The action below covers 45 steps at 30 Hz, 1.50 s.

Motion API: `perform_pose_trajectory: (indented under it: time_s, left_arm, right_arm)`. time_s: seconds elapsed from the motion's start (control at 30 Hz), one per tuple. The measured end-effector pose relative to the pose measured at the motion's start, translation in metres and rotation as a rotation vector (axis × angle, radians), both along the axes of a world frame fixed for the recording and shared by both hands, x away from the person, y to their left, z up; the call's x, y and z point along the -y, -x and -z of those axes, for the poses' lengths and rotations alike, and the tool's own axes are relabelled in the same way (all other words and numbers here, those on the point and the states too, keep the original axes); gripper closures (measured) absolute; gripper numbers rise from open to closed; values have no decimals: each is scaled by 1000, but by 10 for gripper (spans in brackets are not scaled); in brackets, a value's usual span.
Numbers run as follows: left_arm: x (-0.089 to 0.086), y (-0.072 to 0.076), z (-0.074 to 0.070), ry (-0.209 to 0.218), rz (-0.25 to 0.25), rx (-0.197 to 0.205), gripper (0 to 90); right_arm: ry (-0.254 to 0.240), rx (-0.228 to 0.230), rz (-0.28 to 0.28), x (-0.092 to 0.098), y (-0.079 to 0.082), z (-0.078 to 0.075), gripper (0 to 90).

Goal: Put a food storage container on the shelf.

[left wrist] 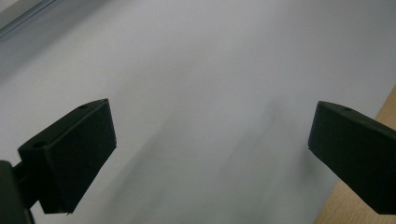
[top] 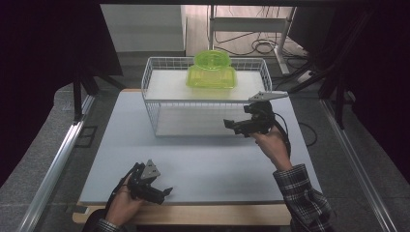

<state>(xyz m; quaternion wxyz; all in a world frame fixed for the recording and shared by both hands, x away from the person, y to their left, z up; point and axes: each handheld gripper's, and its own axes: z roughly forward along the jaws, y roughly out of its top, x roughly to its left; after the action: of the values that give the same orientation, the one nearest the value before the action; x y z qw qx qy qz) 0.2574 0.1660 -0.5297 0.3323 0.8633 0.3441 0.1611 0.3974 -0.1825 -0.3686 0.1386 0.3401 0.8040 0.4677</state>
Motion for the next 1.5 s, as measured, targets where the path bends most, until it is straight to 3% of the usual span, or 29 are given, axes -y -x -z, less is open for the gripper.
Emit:
perform_pose_trajectory:
  time_s: [0.6,0.83,1.5]
  left_arm:
    - [0,0,0,7,-3,-6,8]
    - [0,0,-1,17,-8,-9,10]
    - [0,0,-1,31,-17,-12,17]
  right_arm:
    - [49,13,39,13,14,40,3]
    - [50,-10,57,24,20,55,2]
    - [90,-29,105,47,47,82,2]
